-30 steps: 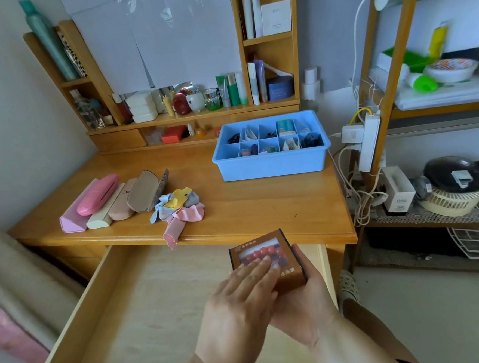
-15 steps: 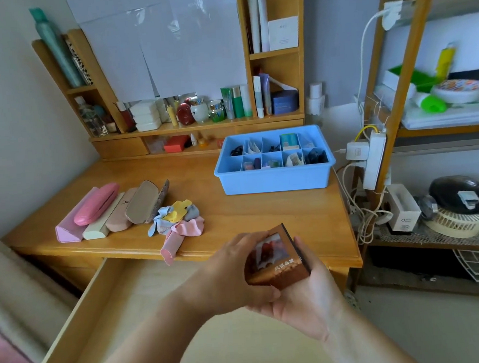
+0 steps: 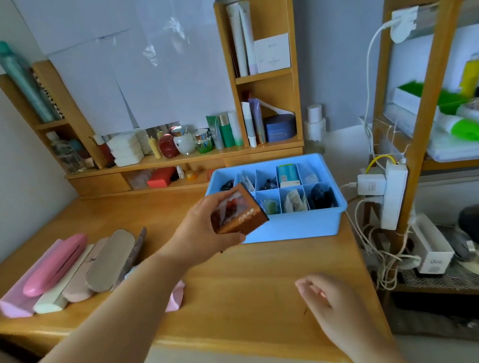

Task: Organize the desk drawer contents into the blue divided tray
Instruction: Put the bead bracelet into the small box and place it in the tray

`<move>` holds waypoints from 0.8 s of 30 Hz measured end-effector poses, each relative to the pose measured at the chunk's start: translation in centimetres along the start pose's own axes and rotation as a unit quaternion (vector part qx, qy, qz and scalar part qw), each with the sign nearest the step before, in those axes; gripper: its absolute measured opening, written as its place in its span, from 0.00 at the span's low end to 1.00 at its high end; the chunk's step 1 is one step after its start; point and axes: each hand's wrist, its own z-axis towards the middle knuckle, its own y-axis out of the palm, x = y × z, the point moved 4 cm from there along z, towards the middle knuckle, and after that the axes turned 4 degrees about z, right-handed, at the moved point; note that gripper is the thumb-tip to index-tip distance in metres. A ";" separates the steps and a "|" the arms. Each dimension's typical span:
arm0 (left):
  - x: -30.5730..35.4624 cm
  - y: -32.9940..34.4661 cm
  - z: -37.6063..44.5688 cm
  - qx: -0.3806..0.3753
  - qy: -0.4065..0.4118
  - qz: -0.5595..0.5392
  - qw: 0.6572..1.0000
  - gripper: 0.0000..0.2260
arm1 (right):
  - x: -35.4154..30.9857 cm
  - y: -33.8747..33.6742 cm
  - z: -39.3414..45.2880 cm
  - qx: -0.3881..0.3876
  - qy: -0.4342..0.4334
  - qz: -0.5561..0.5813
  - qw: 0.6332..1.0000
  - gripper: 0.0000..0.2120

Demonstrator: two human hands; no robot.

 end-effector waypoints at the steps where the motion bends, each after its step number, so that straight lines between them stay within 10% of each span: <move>1: -0.2 0.0 1.9 -0.002 0.000 0.002 1.000 0.36 | 0.1 0.1 0.1 -0.001 -0.011 0.002 1.000 0.10; 18: -2.4 6.3 13.7 -0.056 -0.009 0.175 0.983 0.36 | 0.7 0.5 0.8 -0.020 -0.034 0.008 0.999 0.07; 24: -1.1 2.5 3.2 0.221 0.083 0.037 0.971 0.10 | 0.2 0.1 0.3 0.009 -0.042 0.008 0.999 0.06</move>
